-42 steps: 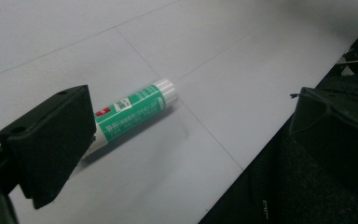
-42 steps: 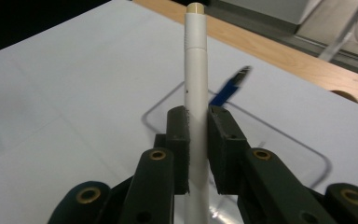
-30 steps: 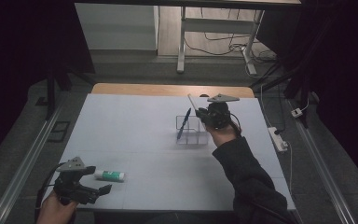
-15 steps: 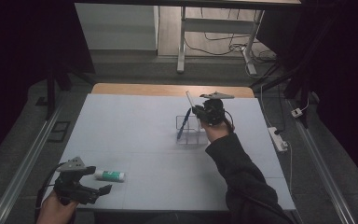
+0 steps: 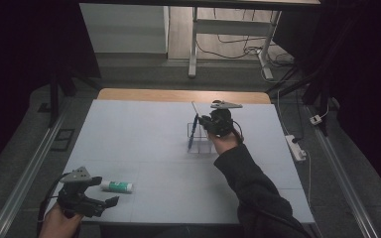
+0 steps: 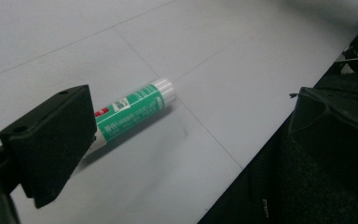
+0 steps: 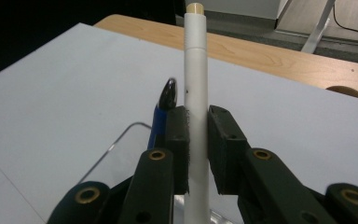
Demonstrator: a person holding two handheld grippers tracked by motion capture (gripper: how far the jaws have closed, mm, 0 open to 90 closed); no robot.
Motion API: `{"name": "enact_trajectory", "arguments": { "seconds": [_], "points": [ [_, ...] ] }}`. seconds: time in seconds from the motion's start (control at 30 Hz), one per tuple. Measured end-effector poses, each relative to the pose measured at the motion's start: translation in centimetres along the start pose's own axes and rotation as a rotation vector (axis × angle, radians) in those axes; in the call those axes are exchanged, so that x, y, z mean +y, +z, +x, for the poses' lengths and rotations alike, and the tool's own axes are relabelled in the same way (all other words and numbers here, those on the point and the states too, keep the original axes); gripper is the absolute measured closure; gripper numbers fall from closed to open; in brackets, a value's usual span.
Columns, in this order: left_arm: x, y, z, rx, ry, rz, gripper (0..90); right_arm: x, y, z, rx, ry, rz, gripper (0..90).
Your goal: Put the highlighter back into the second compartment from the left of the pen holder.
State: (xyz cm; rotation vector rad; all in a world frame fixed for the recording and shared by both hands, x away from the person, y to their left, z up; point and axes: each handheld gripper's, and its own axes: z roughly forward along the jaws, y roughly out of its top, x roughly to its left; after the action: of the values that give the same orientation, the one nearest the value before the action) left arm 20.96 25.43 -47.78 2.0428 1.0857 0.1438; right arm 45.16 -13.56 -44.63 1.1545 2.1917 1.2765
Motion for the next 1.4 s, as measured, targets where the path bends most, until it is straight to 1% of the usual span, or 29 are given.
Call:
{"name": "enact_trajectory", "arguments": {
  "seconds": [0.13, 0.2, 0.27, 0.33, 0.4, 0.5, 0.57, 0.7, 0.8, 0.9, 0.97, 1.0, 1.1, 1.23, 1.33, 1.4],
  "points": [
    [0.0, 0.0, 0.0, 0.0, 0.0, 0.0, 1.1, -0.4, -0.2, 0.2, 0.004, -0.01, -0.002, 78.0],
    [0.0, 0.0, 0.0, 0.001, 0.0, 0.001, 1.1, -0.6, -0.4, 0.2, -0.003, -0.021, 0.01, 76.7],
    [0.0, 0.0, 0.0, 0.002, 0.0, 0.0, 1.1, -0.7, -0.6, 0.2, 0.002, -0.017, 0.003, 67.7],
    [0.0, 0.0, 0.0, 0.003, 0.0, -0.001, 1.0, -0.7, -0.9, 0.2, -0.003, -0.023, 0.014, 60.8],
    [0.0, -0.1, 0.0, 0.004, -0.004, -0.005, 0.8, -0.5, -1.2, 0.2, -0.009, -0.036, 0.012, 56.4],
    [0.0, -0.1, 0.1, 0.006, -0.011, -0.008, 0.3, -0.4, -1.8, 0.3, 0.001, -0.05, 0.011, 49.0],
    [-0.1, -0.1, 0.1, 0.006, -0.014, -0.012, 0.0, -0.3, -2.3, 0.3, 0.013, -0.059, 0.01, 44.5],
    [-0.1, -0.2, 0.1, 0.006, -0.02, -0.017, 0.0, 0.0, -3.2, 0.2, 0.056, -0.056, 0.023, 33.3],
    [-0.1, -0.2, 0.2, -0.004, -0.022, -0.024, 0.0, 0.0, -3.8, 0.4, 0.085, -0.066, 0.037, 26.0],
    [-0.1, -0.3, 0.4, -0.018, -0.036, -0.03, 0.0, -0.2, -4.5, 0.8, 0.093, -0.095, 0.045, 21.5],
    [-0.2, -0.4, 0.6, -0.024, -0.05, -0.036, 0.0, -0.4, -4.9, 1.0, 0.107, -0.101, 0.051, 18.2],
    [-0.2, -0.4, 0.7, -0.028, -0.057, -0.039, 0.0, -0.5, -5.1, 1.1, 0.106, -0.107, 0.06, 16.8],
    [-0.2, -0.5, 0.8, -0.034, -0.065, -0.046, 0.0, -0.8, -5.8, 1.4, 0.119, -0.119, 0.077, 13.7],
    [-0.2, -0.5, 0.9, -0.022, -0.059, -0.049, 0.0, -1.2, -6.7, 1.8, 0.146, -0.129, 0.1, 9.9],
    [-0.2, -0.4, 0.9, -0.028, -0.055, -0.045, 0.0, -1.5, -7.3, 2.1, 0.151, -0.149, 0.113, 8.2],
    [-0.1, -0.4, 0.9, -0.035, -0.048, -0.047, 0.0, -1.8, -7.7, 2.1, 0.164, -0.152, 0.116, 7.1]
  ]
}}
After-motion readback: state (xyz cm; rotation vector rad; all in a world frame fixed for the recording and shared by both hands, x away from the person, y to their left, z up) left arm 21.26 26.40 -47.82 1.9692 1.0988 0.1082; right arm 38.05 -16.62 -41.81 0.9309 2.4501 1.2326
